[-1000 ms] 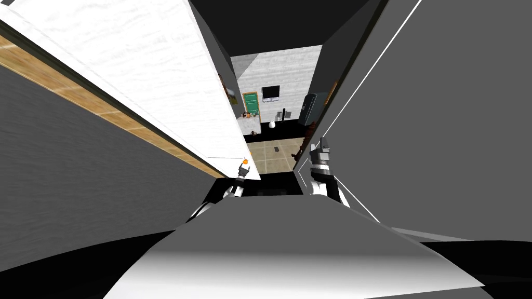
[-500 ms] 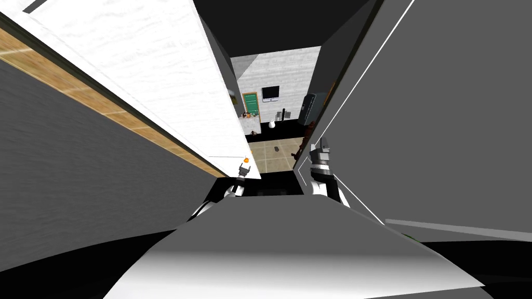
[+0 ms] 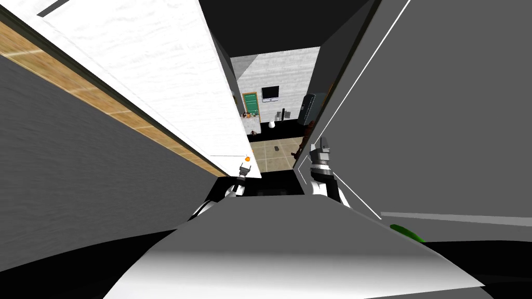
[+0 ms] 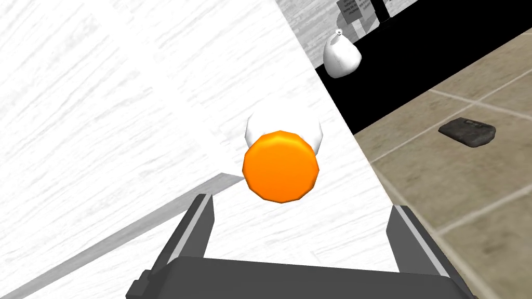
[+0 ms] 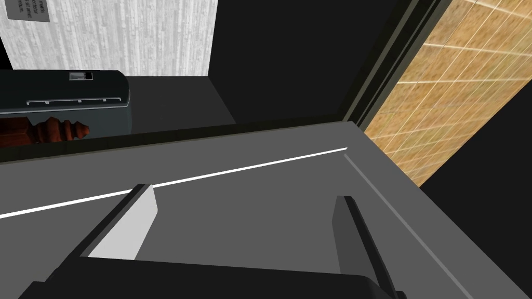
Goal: Pull the door open
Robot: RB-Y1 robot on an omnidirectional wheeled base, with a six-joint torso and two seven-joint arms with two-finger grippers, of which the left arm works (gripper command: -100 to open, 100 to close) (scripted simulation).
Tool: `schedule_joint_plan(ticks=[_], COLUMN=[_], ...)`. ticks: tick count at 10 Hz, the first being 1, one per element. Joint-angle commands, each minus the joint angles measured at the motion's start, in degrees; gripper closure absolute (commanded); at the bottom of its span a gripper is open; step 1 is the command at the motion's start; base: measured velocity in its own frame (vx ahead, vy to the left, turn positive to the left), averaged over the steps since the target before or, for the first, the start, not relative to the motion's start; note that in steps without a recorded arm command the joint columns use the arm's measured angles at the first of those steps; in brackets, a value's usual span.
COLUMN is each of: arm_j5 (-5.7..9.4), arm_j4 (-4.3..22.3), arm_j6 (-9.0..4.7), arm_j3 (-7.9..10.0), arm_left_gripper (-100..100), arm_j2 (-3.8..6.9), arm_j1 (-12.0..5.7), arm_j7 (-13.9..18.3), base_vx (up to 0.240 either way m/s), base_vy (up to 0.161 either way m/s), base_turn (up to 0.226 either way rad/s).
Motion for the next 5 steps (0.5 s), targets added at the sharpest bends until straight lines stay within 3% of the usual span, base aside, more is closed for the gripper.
schedule_joint_plan(ticks=[1, 5], arm_j5=[0.59, 1.59], arm_j4=[0.0, 0.1], arm_j6=[0.26, 0.67], arm_j3=[-0.34, -0.92], arm_left_gripper=[-100, -100], arm_j2=[-0.09, -0.29], arm_j1=[-0.18, -0.54], arm_j7=[2.9, 7.7], base_vx=[-0.039, -0.047], base_vy=[0.022, 0.024], base_turn=[-0.006, -0.011])
